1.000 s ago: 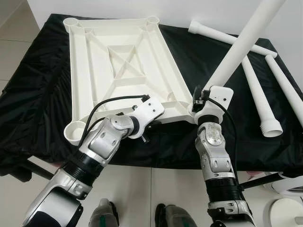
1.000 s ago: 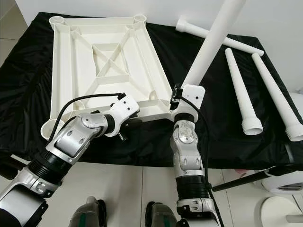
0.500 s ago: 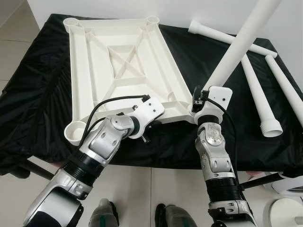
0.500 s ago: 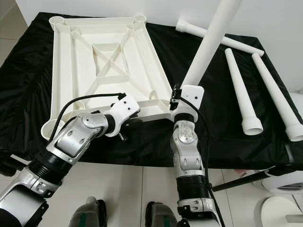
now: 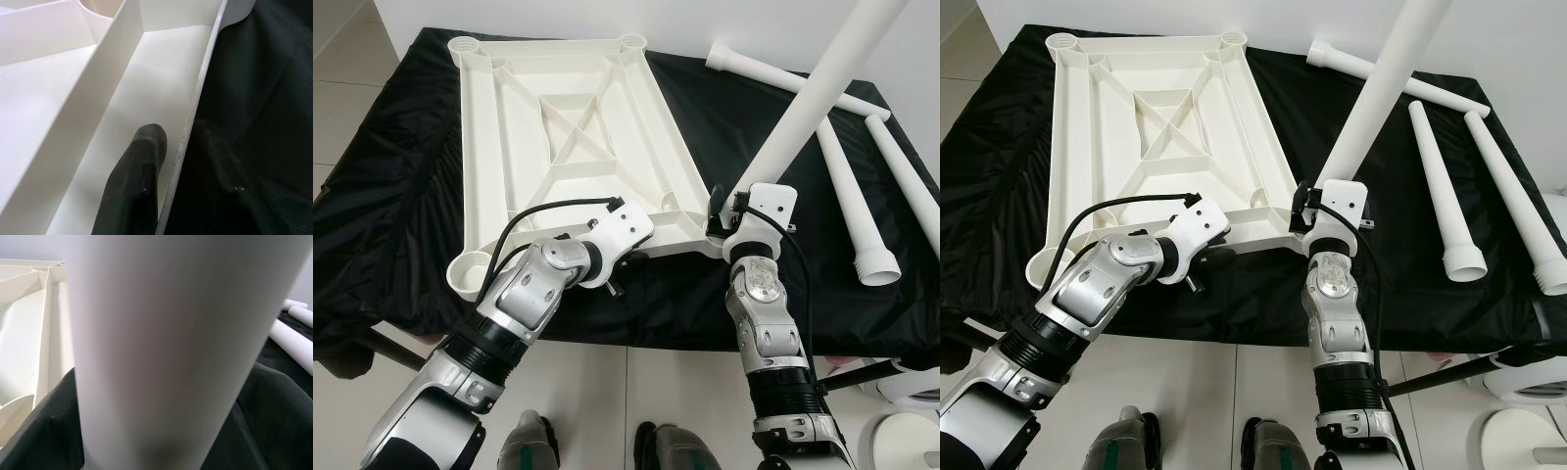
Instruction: Building children table
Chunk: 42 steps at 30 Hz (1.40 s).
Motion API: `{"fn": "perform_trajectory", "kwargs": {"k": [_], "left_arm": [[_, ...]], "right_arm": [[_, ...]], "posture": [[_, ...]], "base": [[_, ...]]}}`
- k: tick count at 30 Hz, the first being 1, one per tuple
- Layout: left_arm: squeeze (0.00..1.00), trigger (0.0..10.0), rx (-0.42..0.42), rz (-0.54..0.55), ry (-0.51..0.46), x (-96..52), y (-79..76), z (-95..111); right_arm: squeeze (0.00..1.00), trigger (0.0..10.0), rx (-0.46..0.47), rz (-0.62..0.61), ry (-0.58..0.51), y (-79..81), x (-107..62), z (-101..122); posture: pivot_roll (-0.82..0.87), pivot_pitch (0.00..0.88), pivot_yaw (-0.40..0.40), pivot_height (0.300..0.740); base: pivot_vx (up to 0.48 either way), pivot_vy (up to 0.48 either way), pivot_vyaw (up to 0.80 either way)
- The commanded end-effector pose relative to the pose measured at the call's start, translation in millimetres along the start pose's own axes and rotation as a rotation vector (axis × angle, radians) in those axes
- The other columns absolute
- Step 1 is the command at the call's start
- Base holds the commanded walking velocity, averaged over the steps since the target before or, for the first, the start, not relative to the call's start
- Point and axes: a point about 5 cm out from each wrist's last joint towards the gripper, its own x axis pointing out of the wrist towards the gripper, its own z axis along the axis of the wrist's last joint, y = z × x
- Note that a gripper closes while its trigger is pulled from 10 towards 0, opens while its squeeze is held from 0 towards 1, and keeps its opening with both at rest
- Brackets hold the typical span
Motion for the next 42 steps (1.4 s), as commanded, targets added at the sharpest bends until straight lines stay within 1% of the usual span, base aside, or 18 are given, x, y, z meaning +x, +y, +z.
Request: {"fn": "perform_trajectory", "kwargs": {"k": [1,5,10,14,16,19,21,22,24,26,30,33,36,39,42], "left_arm": [[0.0,10.0,0.029,0.004,-0.022,-3.3,0.5,7],[0.0,10.0,0.029,0.005,-0.022,-3.3,0.8,8],[0.0,10.0,0.03,0.004,-0.021,-3.4,0.7,8],[0.0,10.0,0.031,0.003,-0.02,-3.5,1.0,7],[0.0,10.0,0.031,0.004,-0.02,-3.5,1.1,7],[0.0,10.0,0.032,0.002,-0.021,-3.3,1.0,7],[0.0,10.0,0.032,0.002,-0.021,-3.3,1.0,7],[0.0,10.0,0.033,0.001,-0.02,-3.3,1.0,7],[0.0,10.0,0.033,0.001,-0.02,-3.4,1.0,7],[0.0,10.0,0.034,-0.001,-0.02,-3.4,1.0,7],[0.0,10.0,0.035,-0.001,-0.02,-3.3,1.0,7],[0.0,10.0,0.038,-0.004,-0.02,-2.6,0.7,8],[0.0,10.0,0.038,-0.005,-0.021,-2.3,0.5,8],[0.0,10.0,0.04,-0.008,-0.023,-1.5,0.1,8],[0.0,10.0,0.04,-0.008,-0.024,-1.3,0.1,8]], "right_arm": [[0.0,10.0,-0.016,-0.003,0.072,-8.6,-4.1,-16],[0.0,10.0,-0.016,0.045,0.057,-7.6,-4.1,-14],[0.0,10.0,-0.023,0.065,0.045,-8.4,-3.7,-13],[0.0,10.0,-0.035,0.144,0.024,-9.6,-5.0,-11],[0.0,10.0,-0.04,0.15,0.02,-10.4,-4.9,-11],[0.0,10.0,-0.028,0.194,0.013,-11.1,-5.5,-10],[0.0,10.0,-0.028,0.194,0.013,-11.1,-5.5,-10],[0.0,10.0,-0.02,0.233,0.001,-12.3,-6.2,-9],[0.0,10.0,-0.02,0.243,-0.004,-12.8,-6.5,-8],[0.0,10.0,-0.015,0.288,-0.016,-12.3,-7.6,-6],[0.0,10.0,-0.003,0.328,-0.026,-12.4,-8.6,-4],[0.0,10.0,-0.003,0.375,-0.051,-15.8,-8.3,-1],[0.0,10.0,-0.008,0.389,-0.059,-17.5,-7.4,1],[0.0,10.0,-0.004,0.459,-0.09,-20.8,-4.3,7],[0.0,10.0,-0.004,0.478,-0.093,-22.7,-2.8,8]], "posture": [[0.03,0.116,-0.054,0.74],[0.03,0.118,-0.054,0.74],[0.03,0.118,-0.053,0.74],[0.02,0.119,-0.052,0.74],[0.02,0.119,-0.052,0.74],[0.02,0.119,-0.051,0.74],[0.02,0.119,-0.051,0.74],[0.02,0.118,-0.048,0.74],[0.02,0.118,-0.048,0.74],[0.02,0.118,-0.046,0.74],[0.02,0.116,-0.044,0.74],[0.01,0.114,-0.043,0.74],[0.01,0.112,-0.043,0.74],[0.01,0.108,-0.042,0.74],[0.01,0.106,-0.041,0.74]], "base": [[0.0,0.0,0.0],[0.0,0.0,0.0],[0.0,0.0,0.0],[0.0,0.0,0.0],[0.0,0.0,0.0],[0.0,0.0,0.0],[0.0,0.0,0.0],[0.0,0.0,0.0],[0.0,0.0,0.0],[0.0,0.0,0.0],[0.0,0.0,0.0],[0.0,0.0,0.0],[0.0,0.0,0.0],[0.0,0.0,0.0],[0.0,0.0,0.0]]}}
